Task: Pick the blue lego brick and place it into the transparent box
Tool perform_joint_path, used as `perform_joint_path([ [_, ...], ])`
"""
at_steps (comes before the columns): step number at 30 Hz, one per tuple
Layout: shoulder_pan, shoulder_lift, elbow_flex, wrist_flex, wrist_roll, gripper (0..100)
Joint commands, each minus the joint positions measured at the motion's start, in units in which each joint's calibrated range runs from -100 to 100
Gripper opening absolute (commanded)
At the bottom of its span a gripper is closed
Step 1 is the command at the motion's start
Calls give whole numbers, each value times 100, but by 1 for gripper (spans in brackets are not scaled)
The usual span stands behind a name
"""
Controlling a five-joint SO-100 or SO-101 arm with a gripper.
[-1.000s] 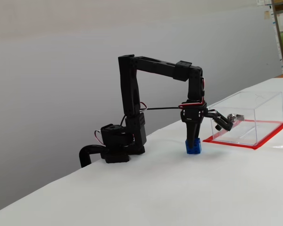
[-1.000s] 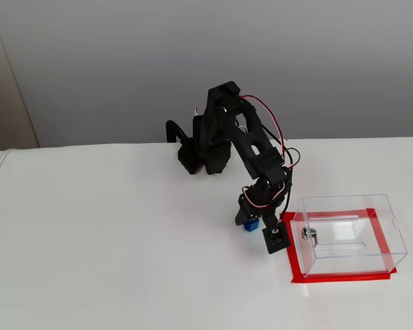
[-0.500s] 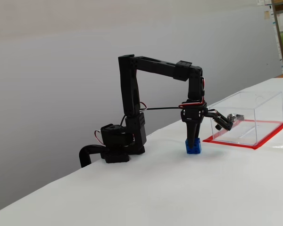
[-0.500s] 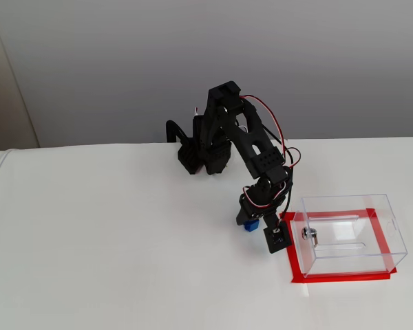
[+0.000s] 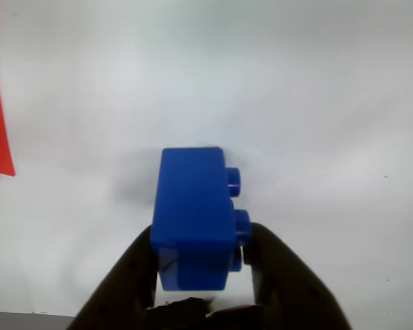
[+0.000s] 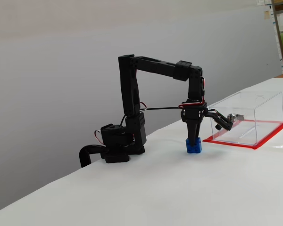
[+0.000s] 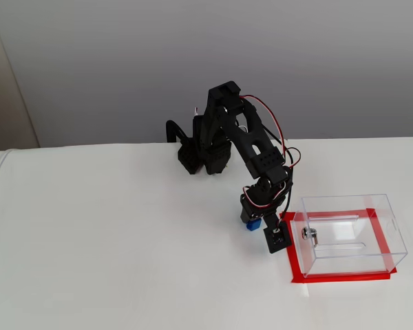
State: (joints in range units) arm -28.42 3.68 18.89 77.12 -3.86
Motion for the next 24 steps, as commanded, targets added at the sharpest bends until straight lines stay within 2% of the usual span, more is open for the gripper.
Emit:
perform_joint_path([
  [1,29,-41,-144,-1,-16,8],
  [24,58,-194,-252,-10,-16,8],
])
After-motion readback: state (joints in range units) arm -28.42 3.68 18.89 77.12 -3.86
